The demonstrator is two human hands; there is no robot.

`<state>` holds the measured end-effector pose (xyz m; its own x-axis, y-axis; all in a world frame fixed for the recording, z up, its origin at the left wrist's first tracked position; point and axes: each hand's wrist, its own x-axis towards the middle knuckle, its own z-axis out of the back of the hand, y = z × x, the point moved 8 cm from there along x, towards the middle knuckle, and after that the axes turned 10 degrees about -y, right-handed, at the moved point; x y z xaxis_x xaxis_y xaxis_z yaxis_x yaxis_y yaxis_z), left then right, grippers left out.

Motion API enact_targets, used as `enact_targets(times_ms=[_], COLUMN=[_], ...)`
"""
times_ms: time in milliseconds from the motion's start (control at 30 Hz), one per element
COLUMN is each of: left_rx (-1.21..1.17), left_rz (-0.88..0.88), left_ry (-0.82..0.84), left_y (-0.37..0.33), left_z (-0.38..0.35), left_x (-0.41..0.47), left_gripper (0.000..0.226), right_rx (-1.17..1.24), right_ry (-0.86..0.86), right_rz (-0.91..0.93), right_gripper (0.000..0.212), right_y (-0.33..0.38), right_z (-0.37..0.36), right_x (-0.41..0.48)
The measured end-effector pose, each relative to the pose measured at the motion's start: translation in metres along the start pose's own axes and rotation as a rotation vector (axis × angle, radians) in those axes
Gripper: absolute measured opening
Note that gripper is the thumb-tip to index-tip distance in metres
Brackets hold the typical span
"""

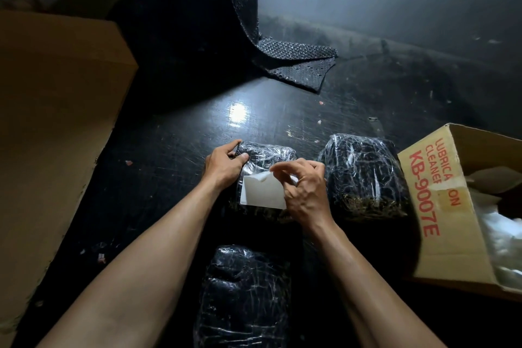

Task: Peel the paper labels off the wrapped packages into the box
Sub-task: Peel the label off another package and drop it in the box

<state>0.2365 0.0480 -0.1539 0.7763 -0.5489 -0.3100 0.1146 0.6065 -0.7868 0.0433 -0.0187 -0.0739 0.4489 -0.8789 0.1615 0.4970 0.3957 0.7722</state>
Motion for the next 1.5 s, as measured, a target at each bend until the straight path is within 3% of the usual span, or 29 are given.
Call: enact_targets(times_ms=[233, 400, 467, 833, 1100, 1267, 1500], left_rx=[-0.063, -0.101, -0.145, -0.218, -0.242, -0.214, -0.191], left_rz=[-0.004, 0.050, 0.083, 0.127, 0.160, 0.126, 0.116], left_ry=[0.071, 0.211, 0.230, 0.126, 0.098, 0.095, 0.081], left_y=[0.013, 0.034, 0.037, 0.059, 0.057, 0.039, 0.040], left_z=[0.000, -0.004, -0.005, -0.013, -0.018, -0.010, -0.008], left_x=[-0.011, -0.028, -0.030, -0.013, -0.013, -0.027, -0.026], left_gripper=[0.061, 0.075, 0.071, 0.066, 0.085, 0.067, 0.067], right_rx=[0.013, 0.005, -0.002, -0.060, -0.133, -0.099, -0.095], right_ry=[0.042, 0.032, 0.028, 0.074, 0.045, 0.026, 0.015], right_rz=[-0.035, -0.049, -0.056, 0.001, 0.031, 0.034, 0.055], right_gripper=[0.025, 0.026, 0.026, 0.018, 0.016, 0.017, 0.019], right_y=[-0.001, -0.003, -0.002, 0.020, 0.024, 0.026, 0.034], right_z=[0.004, -0.002, -0.002, 0.015, 0.018, 0.023, 0.027], right_x=[-0.003, -0.004, -0.006, -0.011, -0.015, -0.018, -0.019])
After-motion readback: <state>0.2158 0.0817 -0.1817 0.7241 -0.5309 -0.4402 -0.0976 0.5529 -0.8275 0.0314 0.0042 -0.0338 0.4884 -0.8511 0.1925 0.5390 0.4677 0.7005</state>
